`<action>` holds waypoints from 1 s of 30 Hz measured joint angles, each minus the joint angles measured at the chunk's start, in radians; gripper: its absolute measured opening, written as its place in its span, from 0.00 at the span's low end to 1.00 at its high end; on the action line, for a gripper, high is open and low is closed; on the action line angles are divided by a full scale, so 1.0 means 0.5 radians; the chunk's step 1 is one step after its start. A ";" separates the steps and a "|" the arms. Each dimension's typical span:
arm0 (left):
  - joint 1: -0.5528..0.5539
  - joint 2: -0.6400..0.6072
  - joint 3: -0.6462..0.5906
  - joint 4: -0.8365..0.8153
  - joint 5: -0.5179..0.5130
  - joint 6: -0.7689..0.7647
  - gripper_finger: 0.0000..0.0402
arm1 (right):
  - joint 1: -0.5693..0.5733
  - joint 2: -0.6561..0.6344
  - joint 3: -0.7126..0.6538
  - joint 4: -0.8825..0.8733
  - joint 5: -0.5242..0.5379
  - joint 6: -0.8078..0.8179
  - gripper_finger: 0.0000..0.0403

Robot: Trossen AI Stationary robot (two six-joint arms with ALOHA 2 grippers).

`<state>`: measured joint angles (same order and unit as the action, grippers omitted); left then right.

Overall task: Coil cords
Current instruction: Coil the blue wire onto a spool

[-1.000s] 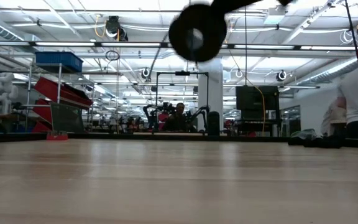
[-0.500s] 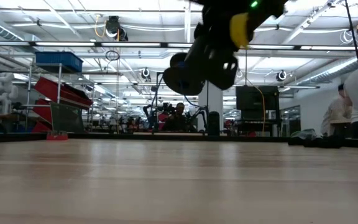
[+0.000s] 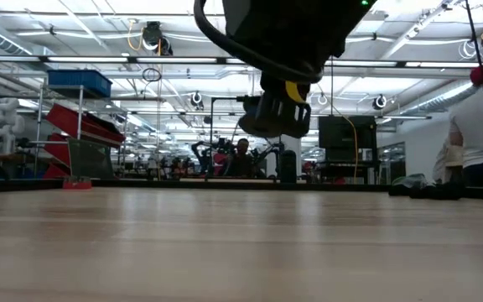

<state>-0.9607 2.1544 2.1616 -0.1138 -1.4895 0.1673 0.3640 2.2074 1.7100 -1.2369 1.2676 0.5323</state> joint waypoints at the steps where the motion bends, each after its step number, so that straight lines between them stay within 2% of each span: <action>1: 0.000 0.000 0.000 0.001 0.000 0.000 0.26 | -0.007 0.000 0.000 0.007 -0.034 -0.003 0.00; 12: 0.000 0.000 0.000 0.004 -0.002 -0.004 0.26 | -0.021 0.008 -0.164 0.467 -0.240 -0.217 0.00; 30: 0.000 0.001 0.000 0.004 -0.008 -0.006 0.26 | -0.073 0.010 -0.357 0.898 -0.517 -0.441 0.00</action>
<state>-0.9607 2.1548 2.1616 -0.1120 -1.4933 0.1642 0.3274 2.2124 1.5314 -0.7881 1.0093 0.3117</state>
